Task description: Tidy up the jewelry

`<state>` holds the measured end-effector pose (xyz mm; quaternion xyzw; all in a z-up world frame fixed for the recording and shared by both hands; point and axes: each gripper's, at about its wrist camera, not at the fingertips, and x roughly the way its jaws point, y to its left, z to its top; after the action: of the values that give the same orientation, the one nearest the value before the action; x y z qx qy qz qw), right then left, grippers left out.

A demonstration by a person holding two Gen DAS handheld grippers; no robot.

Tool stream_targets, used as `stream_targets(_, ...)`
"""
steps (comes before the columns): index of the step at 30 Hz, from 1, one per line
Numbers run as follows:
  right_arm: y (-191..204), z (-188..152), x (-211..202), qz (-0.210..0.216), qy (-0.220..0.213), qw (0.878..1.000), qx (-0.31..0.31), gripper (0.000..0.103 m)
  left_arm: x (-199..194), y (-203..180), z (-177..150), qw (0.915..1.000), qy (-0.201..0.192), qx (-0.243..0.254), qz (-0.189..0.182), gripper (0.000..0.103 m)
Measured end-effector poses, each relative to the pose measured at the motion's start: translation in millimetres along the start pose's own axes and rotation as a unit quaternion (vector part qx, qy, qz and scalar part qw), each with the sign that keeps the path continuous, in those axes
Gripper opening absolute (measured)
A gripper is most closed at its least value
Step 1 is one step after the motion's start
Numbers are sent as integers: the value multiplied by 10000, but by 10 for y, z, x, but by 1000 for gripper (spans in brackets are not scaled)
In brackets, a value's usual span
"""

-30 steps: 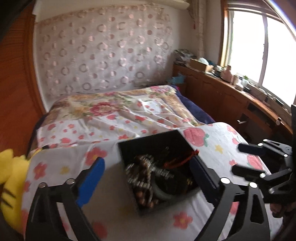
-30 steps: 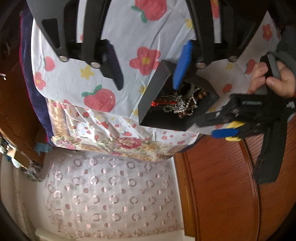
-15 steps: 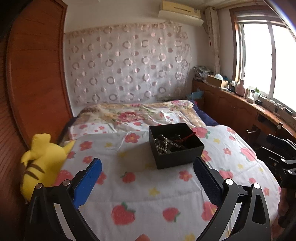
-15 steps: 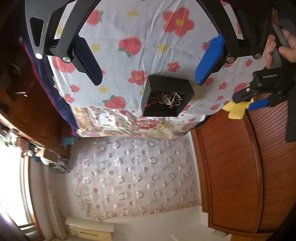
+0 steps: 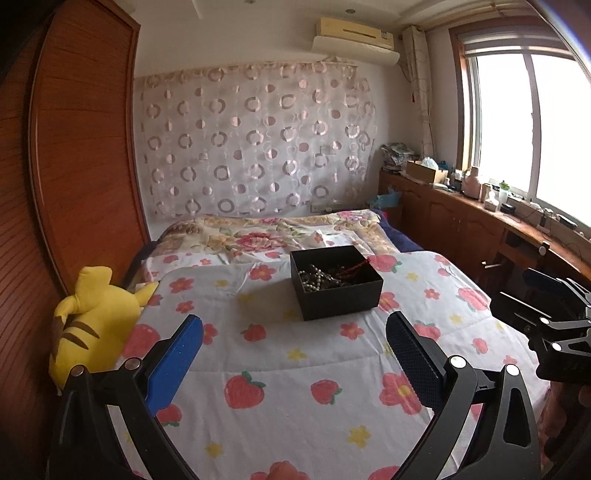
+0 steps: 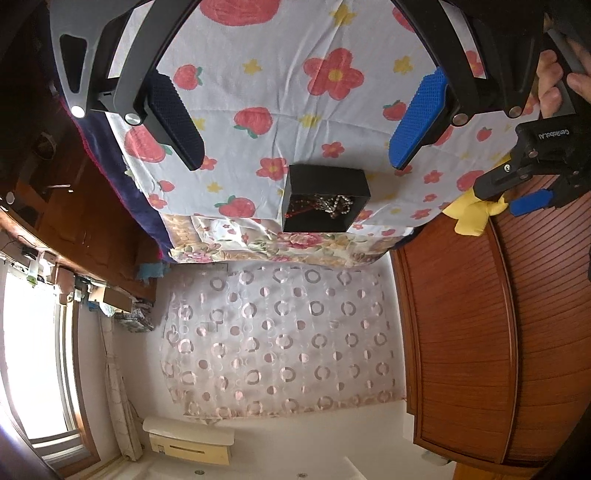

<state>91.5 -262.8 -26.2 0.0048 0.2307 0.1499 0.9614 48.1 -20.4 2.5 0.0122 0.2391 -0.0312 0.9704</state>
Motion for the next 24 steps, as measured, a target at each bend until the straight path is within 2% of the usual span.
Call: stream_targets(24, 92, -62, -62, -18, -35, 10000, -41, 101, 20, -40, -52, 10000, 12, -66, -44, 96)
